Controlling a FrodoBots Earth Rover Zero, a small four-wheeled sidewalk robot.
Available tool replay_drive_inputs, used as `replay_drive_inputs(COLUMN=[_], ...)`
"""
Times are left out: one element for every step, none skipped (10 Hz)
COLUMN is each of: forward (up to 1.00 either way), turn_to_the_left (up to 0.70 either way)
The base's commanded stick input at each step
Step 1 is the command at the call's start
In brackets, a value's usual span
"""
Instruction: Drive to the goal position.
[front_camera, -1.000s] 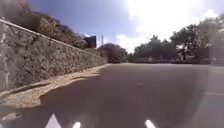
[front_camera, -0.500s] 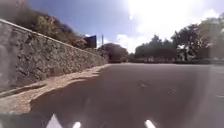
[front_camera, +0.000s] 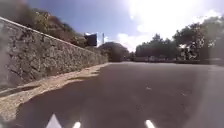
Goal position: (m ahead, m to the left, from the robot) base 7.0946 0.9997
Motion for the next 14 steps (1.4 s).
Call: replay_drive_inputs(forward=[0.50,0.50,0.50,0.50,0.50,0.50,0.50,0.50,0.50,0.50,0.50,0.50,0.50,0.50], turn_to_the_left=[0.00,0.00,0.00,0.00,0.00,0.00,0.00,0.00,0.00,0.00,0.00,0.00,0.00,0.00])
